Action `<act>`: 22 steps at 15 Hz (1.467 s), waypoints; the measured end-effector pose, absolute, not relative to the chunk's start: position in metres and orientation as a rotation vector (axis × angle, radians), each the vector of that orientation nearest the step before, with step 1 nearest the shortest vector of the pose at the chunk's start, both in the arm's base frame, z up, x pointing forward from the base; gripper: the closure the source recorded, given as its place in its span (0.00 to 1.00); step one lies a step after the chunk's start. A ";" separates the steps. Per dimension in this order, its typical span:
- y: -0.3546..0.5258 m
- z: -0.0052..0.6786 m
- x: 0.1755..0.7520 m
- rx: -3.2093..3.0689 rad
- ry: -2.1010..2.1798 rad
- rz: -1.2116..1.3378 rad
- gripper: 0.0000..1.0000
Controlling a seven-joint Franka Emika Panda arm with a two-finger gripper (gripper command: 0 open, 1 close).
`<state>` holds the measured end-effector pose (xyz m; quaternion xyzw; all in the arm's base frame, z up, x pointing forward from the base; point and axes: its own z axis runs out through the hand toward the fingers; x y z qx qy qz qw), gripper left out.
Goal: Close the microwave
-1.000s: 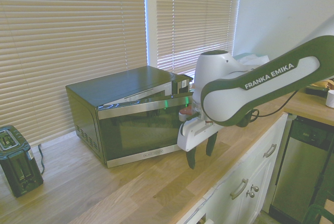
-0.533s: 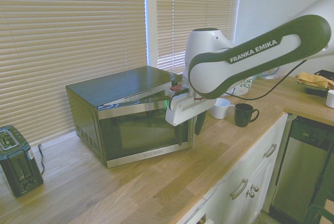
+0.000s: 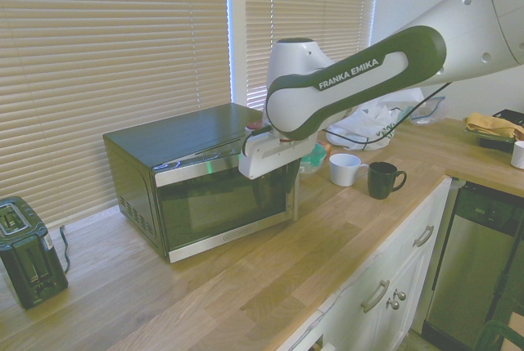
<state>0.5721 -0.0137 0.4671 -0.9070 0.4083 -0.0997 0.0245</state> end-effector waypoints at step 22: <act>0.001 0.455 0.637 -2.847 1.182 -0.326 0.00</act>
